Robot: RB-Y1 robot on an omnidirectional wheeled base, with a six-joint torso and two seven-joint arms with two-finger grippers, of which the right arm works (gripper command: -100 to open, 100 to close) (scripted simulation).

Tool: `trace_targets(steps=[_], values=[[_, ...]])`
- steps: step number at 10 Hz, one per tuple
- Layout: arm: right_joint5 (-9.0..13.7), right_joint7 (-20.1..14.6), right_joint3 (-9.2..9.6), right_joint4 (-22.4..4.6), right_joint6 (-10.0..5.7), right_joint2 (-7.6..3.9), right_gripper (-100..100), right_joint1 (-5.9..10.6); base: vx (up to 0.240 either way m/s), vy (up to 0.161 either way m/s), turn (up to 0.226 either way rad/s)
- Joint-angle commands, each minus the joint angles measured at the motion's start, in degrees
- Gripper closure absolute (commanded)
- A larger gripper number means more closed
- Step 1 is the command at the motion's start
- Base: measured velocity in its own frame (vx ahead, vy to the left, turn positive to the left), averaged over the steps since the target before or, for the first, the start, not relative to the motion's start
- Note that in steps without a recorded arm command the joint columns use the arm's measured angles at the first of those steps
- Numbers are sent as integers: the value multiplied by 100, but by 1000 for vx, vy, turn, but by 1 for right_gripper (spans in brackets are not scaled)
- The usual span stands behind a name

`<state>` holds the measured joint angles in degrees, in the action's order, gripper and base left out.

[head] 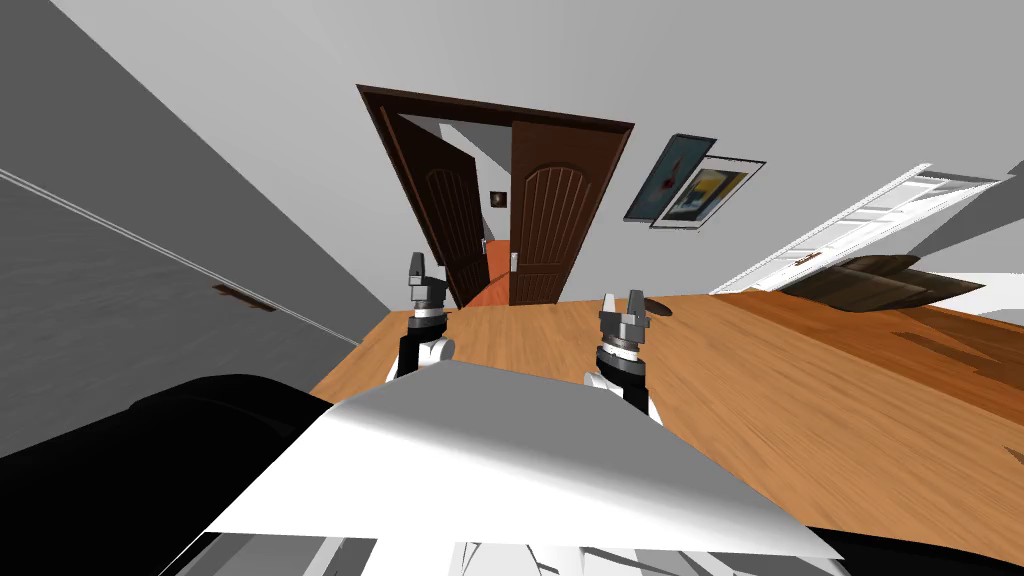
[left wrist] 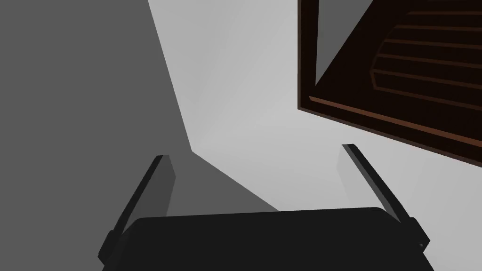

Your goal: Push the door open

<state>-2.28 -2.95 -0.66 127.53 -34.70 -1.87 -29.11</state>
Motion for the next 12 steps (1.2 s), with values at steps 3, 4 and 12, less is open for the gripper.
trace_targets(steps=[3, 4, 12], values=[[8, -68, 231, -351, 74, -65, -100, 244, 199, 46, -100], [10, -92, 314, -477, 100, -84, -100, 331, 220, 59, -101], [29, -256, 872, -1326, 278, -192, -100, 920, 137, 47, -93]])
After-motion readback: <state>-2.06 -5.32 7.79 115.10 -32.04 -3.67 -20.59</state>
